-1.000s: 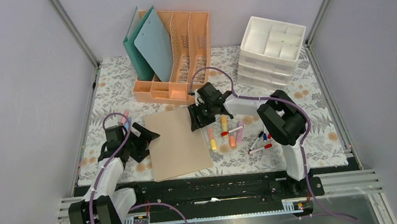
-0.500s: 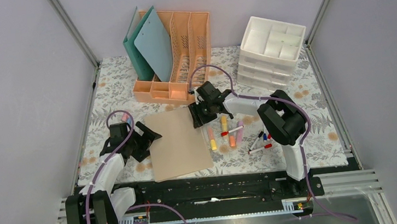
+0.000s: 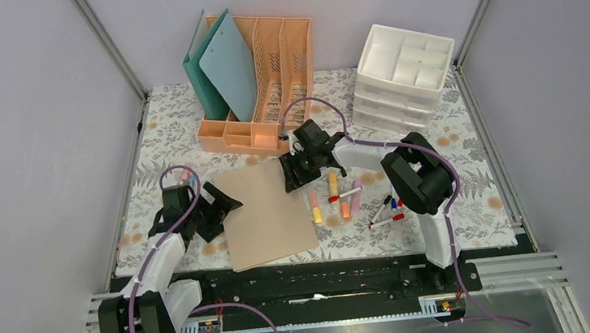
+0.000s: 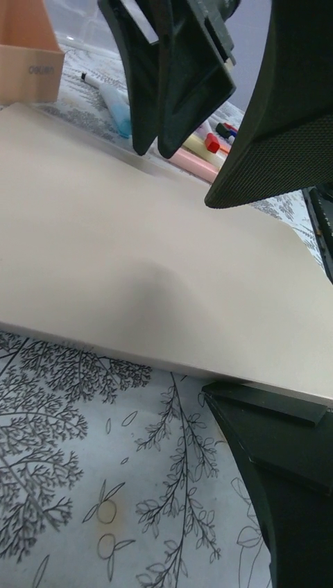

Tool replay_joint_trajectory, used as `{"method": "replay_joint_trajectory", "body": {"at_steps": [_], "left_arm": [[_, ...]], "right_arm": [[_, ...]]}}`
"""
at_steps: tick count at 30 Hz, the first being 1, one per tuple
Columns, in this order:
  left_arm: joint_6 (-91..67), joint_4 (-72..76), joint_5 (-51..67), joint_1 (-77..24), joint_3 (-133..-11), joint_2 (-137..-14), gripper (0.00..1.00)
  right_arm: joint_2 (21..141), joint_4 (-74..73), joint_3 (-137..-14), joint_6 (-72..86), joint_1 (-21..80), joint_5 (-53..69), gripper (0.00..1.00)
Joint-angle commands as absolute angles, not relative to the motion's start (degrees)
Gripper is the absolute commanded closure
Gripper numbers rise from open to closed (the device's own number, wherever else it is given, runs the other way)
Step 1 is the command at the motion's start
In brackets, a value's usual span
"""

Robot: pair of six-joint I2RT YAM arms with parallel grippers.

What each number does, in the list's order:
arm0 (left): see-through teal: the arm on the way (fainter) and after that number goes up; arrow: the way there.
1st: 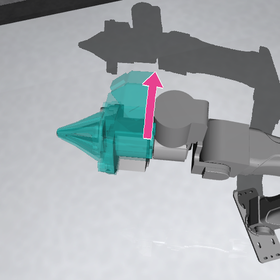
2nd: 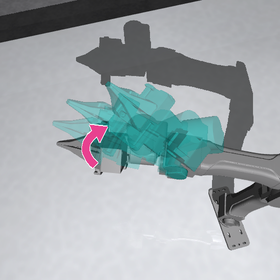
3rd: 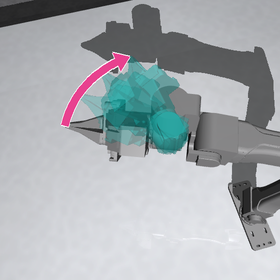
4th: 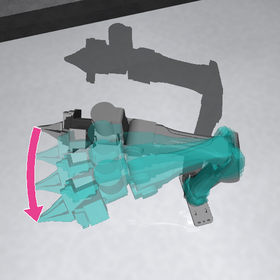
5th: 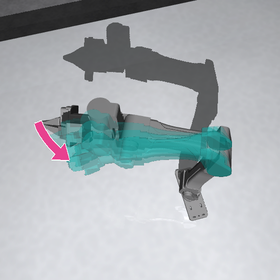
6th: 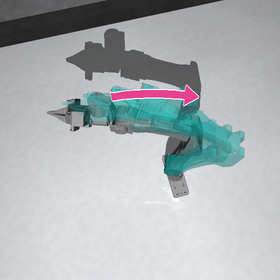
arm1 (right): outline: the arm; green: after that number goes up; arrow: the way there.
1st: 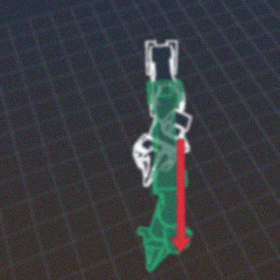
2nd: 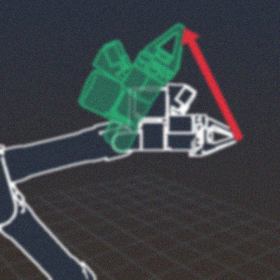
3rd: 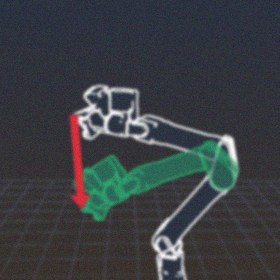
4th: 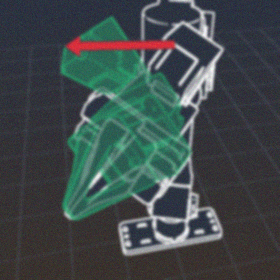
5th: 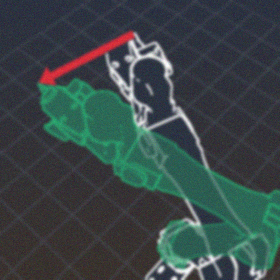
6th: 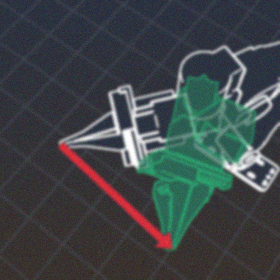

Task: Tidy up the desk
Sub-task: Pick up the folder from the center of the board.

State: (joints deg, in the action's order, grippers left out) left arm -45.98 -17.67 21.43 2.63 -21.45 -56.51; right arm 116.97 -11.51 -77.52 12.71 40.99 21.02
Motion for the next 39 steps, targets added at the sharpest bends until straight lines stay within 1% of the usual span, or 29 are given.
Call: {"method": "replay_joint_trajectory", "body": {"at_steps": [1, 4, 8, 12, 15, 17, 18, 20, 22, 23, 24, 25, 26, 27, 28, 31, 33, 34, 37, 39], "left_arm": [[-48.1, -7.9, 34.0, 2.3, -19.9, -51.1, 0.02], [-51.1, -3.9, 37.6, 2.4, -19.5, -47.4, 0.02], [-53.6, -0.9, 41.7, 2.3, -20.8, -45.3, 0.03], [-56.7, 2.9, 43.7, 2.3, -20.7, -45.6, 0.08], [-59.2, 5.3, 44.6, 2.3, -19.8, -47.1, 0.15], [-59.0, 3.5, 44.4, 2.3, -20.3, -48.1, 0.23], [-57.9, 1.3, 43.7, 2.3, -21.0, -48.3, 0.29], [-54.8, -4.8, 41.4, 2.3, -23.5, -48.3, 0.34], [-51.1, -11.1, 38.3, 2.3, -26.5, -48.2, 0.42], [-49.6, -13.5, 37.3, 2.3, -27.7, -48.2, 0.49], [-48.4, -15.2, 36.6, 2.3, -28.7, -48.6, 0.58], [-47.2, -16.6, 36.4, 2.3, -29.7, -49.0, 0.69], [-46.1, -17.7, 36.3, 2.3, -30.4, -49.5, 0.83], [-45.1, -18.5, 36.4, 2.3, -31.2, -49.9, 0.94], [-44.2, -19.1, 36.5, 2.3, -31.8, -49.9, 1.00], [-41.7, -20.4, 35.9, 2.3, -33.7, -48.8, 1.00], [-39.8, -20.8, 35.8, 2.3, -35.3, -47.2, 1.00], [-39.0, -20.9, 35.8, 2.3, -35.9, -46.4, 1.00], [-36.8, -21.0, 35.5, 2.3, -38.2, -43.6, 1.00], [-35.4, -20.9, 35.5, 2.3, -40.1, -42.1, 1.00]], "right_arm": [[120.2, -12.1, -77.8, 14.5, 42.2, 27.6, 0.42], [120.1, -12.1, -77.9, 14.5, 42.3, 28.1, 0.42], [119.5, -12.1, -77.6, 14.4, 42.3, 28.1, 0.42], [119.4, -12.1, -77.5, 14.4, 42.3, 28.4, 0.42], [119.3, -12.1, -77.6, 14.4, 42.3, 28.6, 0.42], [119.2, -12.1, -77.6, 14.4, 42.3, 28.7, 0.42], [119.1, -12.1, -77.5, 14.4, 42.3, 28.8, 0.42], [119.0, -12.1, -77.5, 14.3, 42.3, 29.0, 0.42], [118.7, -12.1, -77.6, 13.9, 42.3, 29.4, 0.41], [118.6, -12.1, -77.6, 13.6, 42.3, 29.7, 0.41], [118.2, -12.1, -77.6, 13.2, 42.3, 30.3, 0.40], [117.8, -12.2, -77.6, 12.7, 42.3, 31.0, 0.38], [117.2, -12.2, -77.6, 12.0, 42.3, 31.8, 0.36], [116.4, -12.3, -77.6, 11.2, 42.3, 32.6, 0.33], [115.6, -12.5, -77.6, 10.5, 42.3, 33.3, 0.29], [112.1, -13.4, -77.7, 7.3, 42.2, 34.8, 0.12], [109.5, -14.6, -77.9, 4.0, 42.1, 36.3, 0.04], [108.1, -15.4, -78.1, 2.4, 41.9, 37.5, 0.01], [103.9, -19.0, -79.6, -3.6, 40.4, 44.6, 0.00], [101.2, -22.1, -81.0, -7.0, 37.7, 51.6, 0.00]]}}
